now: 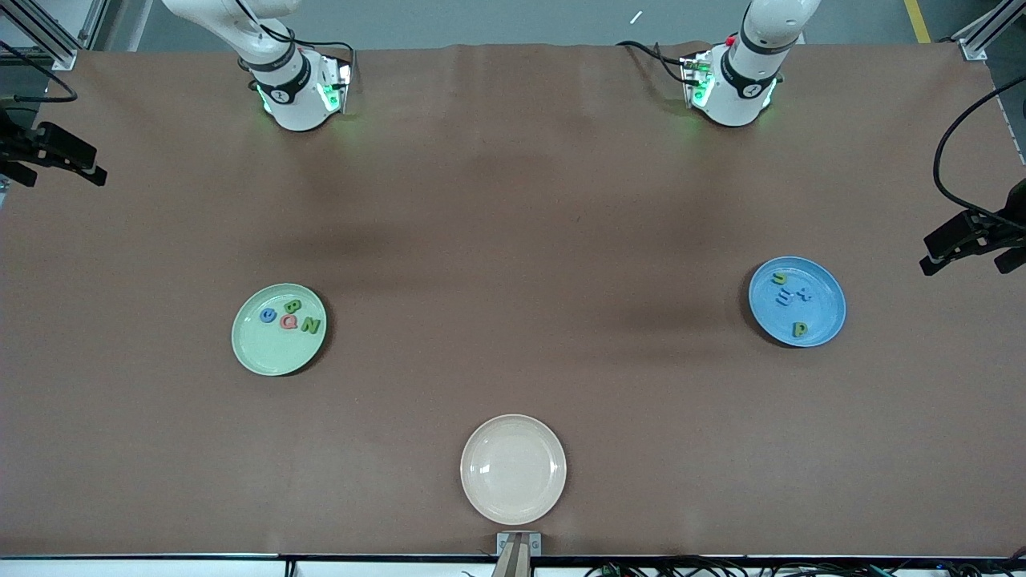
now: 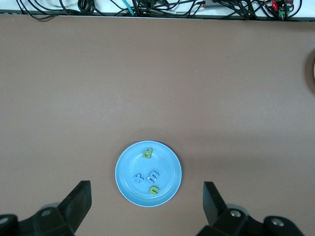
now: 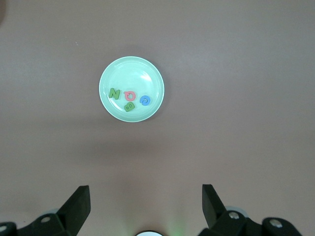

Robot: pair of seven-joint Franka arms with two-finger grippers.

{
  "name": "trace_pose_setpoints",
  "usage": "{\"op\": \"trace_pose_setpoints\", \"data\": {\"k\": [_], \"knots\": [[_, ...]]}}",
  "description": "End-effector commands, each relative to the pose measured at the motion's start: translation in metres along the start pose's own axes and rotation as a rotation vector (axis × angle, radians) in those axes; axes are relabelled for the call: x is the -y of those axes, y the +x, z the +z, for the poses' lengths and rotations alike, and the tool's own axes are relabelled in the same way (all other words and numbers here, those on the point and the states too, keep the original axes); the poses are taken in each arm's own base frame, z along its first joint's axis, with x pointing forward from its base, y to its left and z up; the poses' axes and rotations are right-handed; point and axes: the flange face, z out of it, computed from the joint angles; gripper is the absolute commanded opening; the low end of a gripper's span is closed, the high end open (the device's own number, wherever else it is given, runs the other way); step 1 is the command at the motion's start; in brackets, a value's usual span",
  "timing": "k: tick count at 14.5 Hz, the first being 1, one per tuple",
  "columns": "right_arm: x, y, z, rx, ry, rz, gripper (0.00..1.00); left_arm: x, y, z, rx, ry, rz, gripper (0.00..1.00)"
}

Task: Sort upper and lower case letters into plates

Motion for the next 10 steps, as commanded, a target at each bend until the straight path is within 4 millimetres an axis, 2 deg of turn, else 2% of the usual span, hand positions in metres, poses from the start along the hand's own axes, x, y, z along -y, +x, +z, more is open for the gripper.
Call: {"op": "trace_pose_setpoints", "data": {"k": [1, 4, 6, 8, 10], "knots": [[0.003, -0.009, -0.001, -0.019, 0.002, 0.011, 1.0, -0.005, 0.001, -0.005, 0.008, 0.003, -0.005, 1.0], [0.003, -0.009, -0.001, -0.017, 0.002, 0.011, 1.0, -0.014, 0.003, 0.007, 0.04, 0.031, -0.002, 1.0], [0.003, -0.009, -0.001, -0.017, 0.002, 0.011, 1.0, -0.018, 0.005, -0.007, 0.035, 0.054, -0.007, 1.0], [0.003, -0.009, -0.002, -0.021, 0.002, 0.011, 1.0, -0.029, 0.004, -0.006, 0.045, 0.065, 0.007, 1.0], [0.003, -0.009, -0.002, -0.021, 0.002, 0.011, 1.0, -0.028, 0.004, -0.006, 0.045, 0.066, 0.009, 1.0]]}}
